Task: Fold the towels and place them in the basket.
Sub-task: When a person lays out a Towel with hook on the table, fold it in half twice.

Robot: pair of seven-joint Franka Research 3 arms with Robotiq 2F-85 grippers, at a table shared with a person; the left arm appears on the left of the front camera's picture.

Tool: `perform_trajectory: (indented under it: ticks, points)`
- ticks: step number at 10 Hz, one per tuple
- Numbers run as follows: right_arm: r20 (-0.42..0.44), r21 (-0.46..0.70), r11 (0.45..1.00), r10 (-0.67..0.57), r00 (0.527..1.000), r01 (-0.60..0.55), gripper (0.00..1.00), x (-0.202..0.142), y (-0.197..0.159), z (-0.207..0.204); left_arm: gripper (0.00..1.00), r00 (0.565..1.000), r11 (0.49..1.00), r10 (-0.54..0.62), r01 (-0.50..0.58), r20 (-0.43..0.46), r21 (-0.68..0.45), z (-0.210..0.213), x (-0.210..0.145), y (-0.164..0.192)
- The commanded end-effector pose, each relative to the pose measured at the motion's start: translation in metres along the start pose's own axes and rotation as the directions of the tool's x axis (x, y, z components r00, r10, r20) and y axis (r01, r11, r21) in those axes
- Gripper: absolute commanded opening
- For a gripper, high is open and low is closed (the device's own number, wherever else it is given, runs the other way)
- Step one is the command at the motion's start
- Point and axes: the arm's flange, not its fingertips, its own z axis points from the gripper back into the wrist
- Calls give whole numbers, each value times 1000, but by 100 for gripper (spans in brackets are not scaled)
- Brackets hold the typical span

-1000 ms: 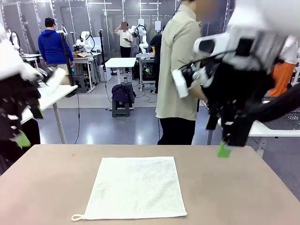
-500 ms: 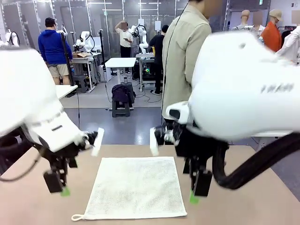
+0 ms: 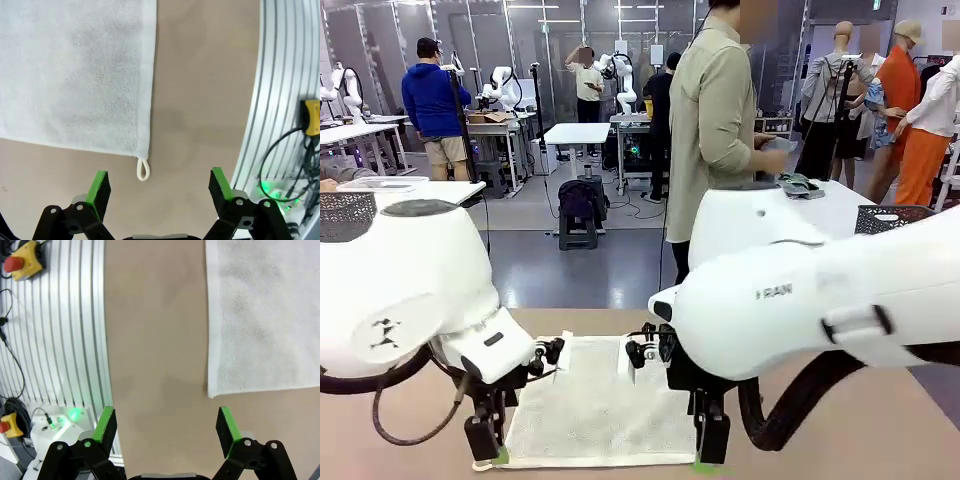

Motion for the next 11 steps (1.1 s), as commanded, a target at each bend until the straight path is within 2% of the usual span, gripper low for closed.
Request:
perform_trajectory:
  ticks: [1,6,7,11]
  points:
    - [7,-7,1000,0,1000,0,100,2,-21,-18,100,999,999,-46,46,25,15,-13,0,7]
    - [-49,-10,1000,6,999,-6,100,-3,-34,-44,100,993,994,-106,108,-56,32,-42,5,10]
    - [-38,4,1000,-10,999,10,100,-5,-28,-44,100,997,997,-72,71,-36,-13,-34,1,7]
    - [-38,4,1000,-10,999,10,100,-5,-28,-44,100,997,997,-72,71,-36,-13,-34,1,7]
